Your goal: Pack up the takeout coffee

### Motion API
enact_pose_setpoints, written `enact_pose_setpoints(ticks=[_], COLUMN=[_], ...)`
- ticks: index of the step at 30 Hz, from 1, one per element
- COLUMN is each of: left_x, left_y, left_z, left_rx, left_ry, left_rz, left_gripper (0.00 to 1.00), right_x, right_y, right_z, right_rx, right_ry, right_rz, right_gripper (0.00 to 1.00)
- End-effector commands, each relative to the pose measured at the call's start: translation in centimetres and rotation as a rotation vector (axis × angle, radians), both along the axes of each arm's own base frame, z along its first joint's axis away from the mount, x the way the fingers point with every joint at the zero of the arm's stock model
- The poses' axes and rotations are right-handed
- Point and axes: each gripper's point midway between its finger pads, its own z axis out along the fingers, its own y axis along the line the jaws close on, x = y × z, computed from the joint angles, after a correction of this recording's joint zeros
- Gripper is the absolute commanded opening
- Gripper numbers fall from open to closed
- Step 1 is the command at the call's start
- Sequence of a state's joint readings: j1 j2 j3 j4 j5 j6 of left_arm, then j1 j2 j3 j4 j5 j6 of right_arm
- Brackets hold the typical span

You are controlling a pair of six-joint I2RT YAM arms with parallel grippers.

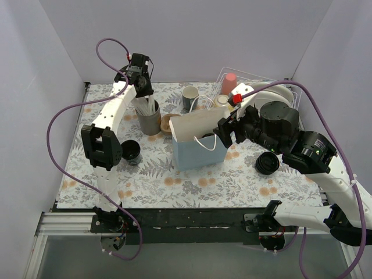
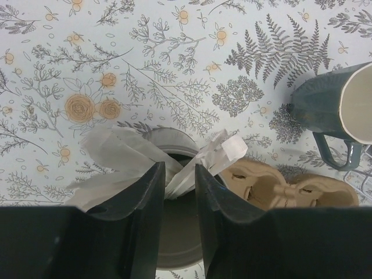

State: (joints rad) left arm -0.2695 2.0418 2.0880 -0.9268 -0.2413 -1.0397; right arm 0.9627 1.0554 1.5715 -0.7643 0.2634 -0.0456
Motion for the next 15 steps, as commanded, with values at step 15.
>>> enact_pose_setpoints(ticks=[15], left_x=[1.9], left_y=[-1.7], left_z=[3.2], left_rx=[-0.078], left_ry=[-0.098], left_rz=[-0.069], left_gripper=[0.25], right_x=[0.0], right_y=[-0.3], right_z=[0.7], right_rx=[0.003], right_ry=[-0.028], right_rz=[0.002], right_gripper=[0.82])
